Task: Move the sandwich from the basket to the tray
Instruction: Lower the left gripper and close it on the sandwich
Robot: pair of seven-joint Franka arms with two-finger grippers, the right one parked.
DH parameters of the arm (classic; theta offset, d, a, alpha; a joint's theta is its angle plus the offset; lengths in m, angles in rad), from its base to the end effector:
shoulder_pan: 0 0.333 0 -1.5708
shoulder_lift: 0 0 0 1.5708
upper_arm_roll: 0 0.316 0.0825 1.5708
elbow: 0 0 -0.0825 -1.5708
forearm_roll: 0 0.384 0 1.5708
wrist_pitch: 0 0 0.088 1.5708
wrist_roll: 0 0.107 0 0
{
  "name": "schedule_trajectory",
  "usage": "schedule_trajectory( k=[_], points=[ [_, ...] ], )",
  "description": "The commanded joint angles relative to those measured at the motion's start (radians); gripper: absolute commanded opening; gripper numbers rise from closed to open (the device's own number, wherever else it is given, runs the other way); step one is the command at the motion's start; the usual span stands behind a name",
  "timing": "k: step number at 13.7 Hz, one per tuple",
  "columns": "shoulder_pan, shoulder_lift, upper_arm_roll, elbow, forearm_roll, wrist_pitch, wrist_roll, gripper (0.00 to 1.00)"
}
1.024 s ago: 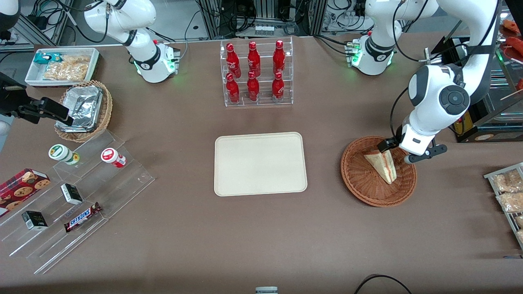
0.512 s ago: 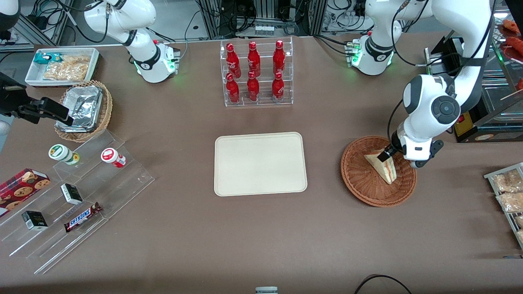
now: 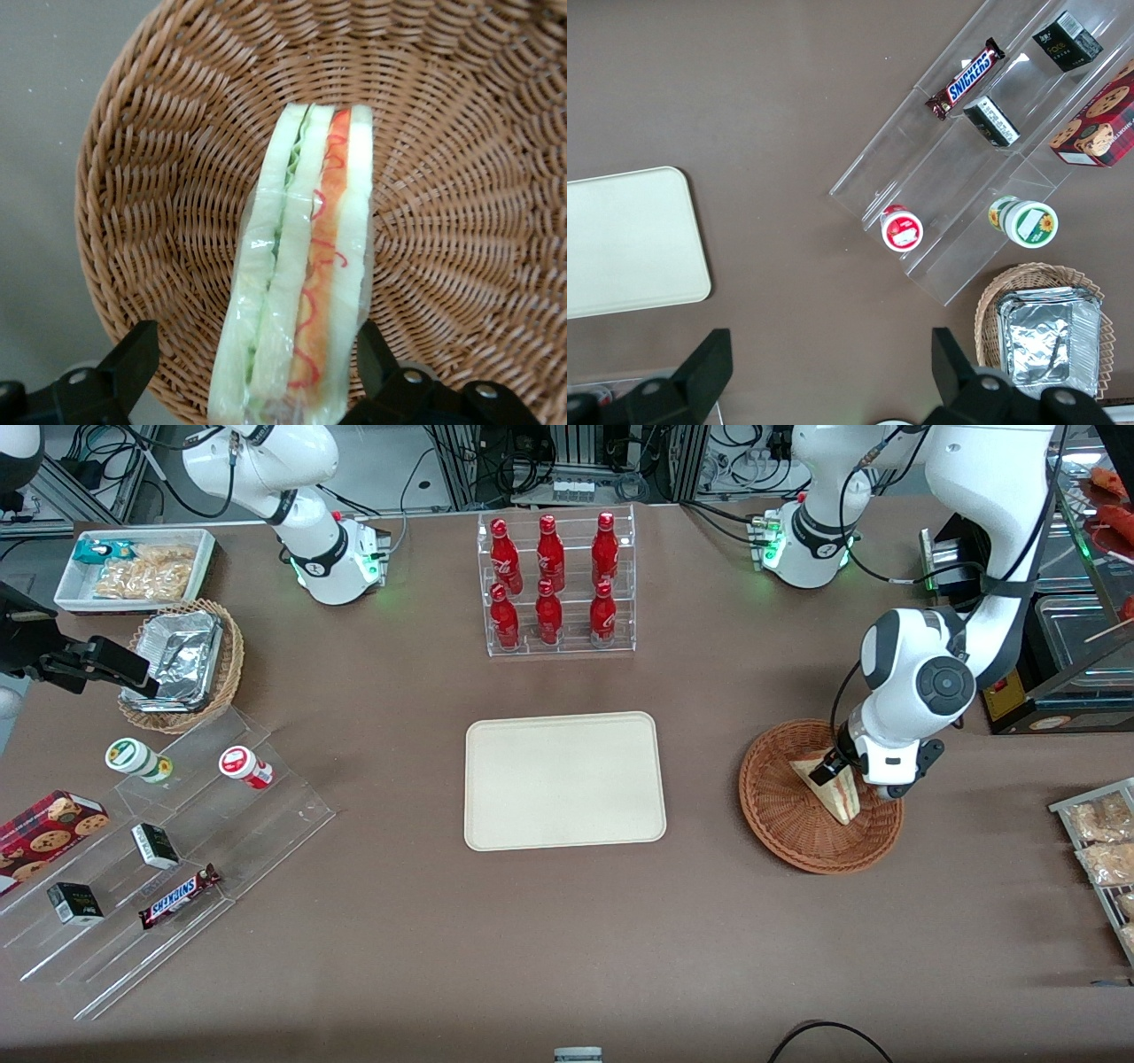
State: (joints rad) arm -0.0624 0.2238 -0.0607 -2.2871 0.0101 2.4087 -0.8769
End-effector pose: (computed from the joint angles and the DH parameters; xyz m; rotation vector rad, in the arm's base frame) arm 0.5163 -0.0642 0.2461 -2.8825 -1.1292 0.1436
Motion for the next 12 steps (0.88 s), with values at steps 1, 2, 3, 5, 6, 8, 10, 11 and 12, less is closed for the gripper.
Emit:
schedule_trajectory(
  k=[1,2,3,5,6,8,10,11,12],
  points=[
    [-0.008,0.016,0.001,0.014,0.002,0.012,-0.025,0.77],
    [-0.008,0.014,0.001,0.021,0.002,0.004,-0.025,0.51],
    [-0.008,0.012,0.001,0.035,0.002,0.001,-0.027,0.28],
    [-0.010,0.006,-0.001,0.058,0.004,-0.019,-0.024,0.15],
    [-0.014,0.006,-0.002,0.083,0.004,-0.055,-0.024,0.14],
    [-0.045,0.006,-0.001,0.155,0.004,-0.175,-0.017,0.14],
    [-0.085,0.005,-0.002,0.214,0.021,-0.293,-0.008,0.14],
    [-0.111,0.005,-0.002,0.231,0.024,-0.327,-0.007,0.13],
    [-0.131,0.005,-0.004,0.244,0.024,-0.356,0.004,0.12]
  ],
)
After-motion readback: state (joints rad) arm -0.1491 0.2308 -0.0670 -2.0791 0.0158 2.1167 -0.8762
